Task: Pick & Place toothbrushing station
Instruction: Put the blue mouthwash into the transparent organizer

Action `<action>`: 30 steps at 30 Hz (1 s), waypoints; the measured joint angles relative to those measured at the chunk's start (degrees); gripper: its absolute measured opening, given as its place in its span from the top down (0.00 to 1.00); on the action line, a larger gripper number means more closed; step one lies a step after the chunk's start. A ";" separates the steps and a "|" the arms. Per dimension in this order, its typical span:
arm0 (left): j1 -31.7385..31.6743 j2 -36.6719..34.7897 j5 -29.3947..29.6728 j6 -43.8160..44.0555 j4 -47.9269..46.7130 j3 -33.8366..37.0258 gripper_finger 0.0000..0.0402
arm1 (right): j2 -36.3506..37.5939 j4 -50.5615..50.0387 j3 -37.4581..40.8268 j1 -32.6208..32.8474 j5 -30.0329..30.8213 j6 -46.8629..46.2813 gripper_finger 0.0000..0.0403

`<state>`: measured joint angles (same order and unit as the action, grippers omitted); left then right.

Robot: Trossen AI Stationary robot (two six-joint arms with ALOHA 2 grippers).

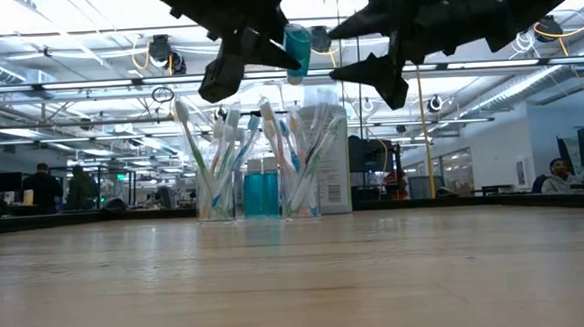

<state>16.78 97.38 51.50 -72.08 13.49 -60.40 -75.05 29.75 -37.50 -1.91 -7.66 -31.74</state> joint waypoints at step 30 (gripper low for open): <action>3.14 0.00 -1.43 -34.54 10.84 0.00 0.78 | -0.30 12.21 -0.02 -3.80 -4.42 -12.97 0.41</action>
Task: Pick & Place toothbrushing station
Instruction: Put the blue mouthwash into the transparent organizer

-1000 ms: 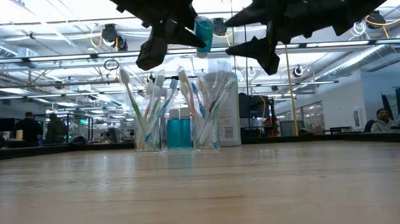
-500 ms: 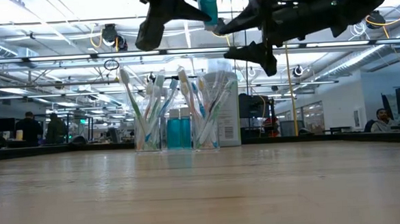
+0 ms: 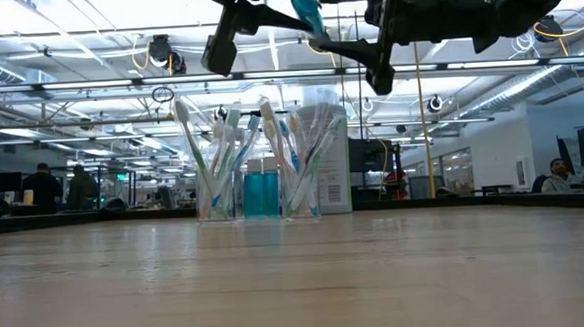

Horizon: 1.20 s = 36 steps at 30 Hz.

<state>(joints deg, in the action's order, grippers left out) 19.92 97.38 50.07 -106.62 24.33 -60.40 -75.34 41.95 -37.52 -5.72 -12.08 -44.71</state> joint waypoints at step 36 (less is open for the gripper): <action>-1.83 -0.02 -6.24 -10.56 5.80 0.04 0.78 | -0.16 4.62 0.02 -0.24 -4.50 -2.82 0.74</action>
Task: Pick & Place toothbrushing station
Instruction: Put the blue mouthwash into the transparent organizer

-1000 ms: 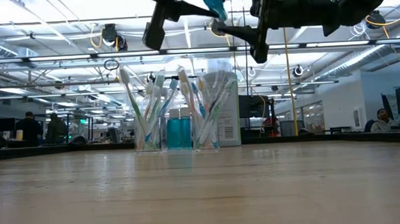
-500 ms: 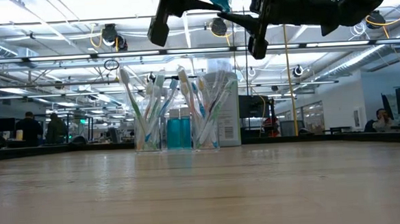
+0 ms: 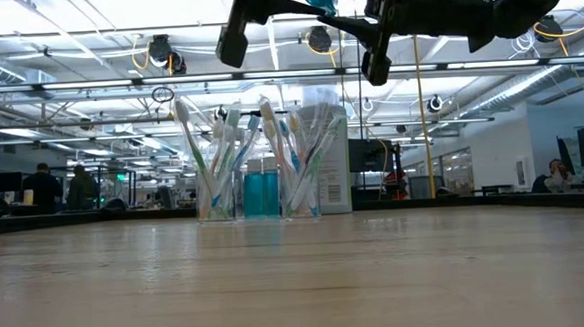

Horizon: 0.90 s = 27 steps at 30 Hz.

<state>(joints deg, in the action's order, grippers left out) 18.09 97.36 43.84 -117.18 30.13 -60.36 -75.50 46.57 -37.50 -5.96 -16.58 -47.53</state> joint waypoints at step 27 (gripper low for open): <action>0.44 0.00 4.38 22.85 0.07 -0.04 0.39 | -0.04 0.31 0.00 -1.81 -1.88 -1.67 0.76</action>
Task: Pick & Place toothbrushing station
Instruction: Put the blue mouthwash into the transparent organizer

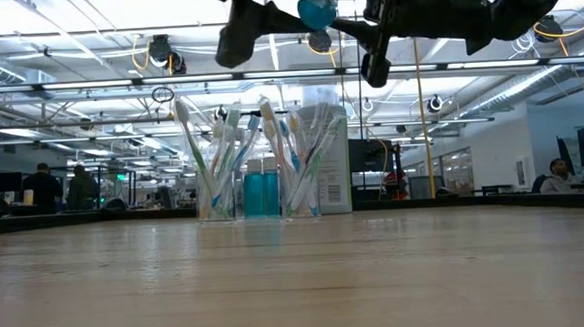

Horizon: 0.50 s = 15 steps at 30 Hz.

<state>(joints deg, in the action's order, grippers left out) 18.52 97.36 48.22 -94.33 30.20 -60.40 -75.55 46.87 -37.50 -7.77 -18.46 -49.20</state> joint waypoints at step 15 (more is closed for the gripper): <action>2.77 -7.00 27.77 24.89 -14.21 -0.02 0.39 | 0.02 -1.44 0.00 0.06 6.30 19.38 0.76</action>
<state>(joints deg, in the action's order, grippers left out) 21.29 90.36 75.98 -69.43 15.99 -60.42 -75.53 45.43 -37.50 -7.71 -12.15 -29.82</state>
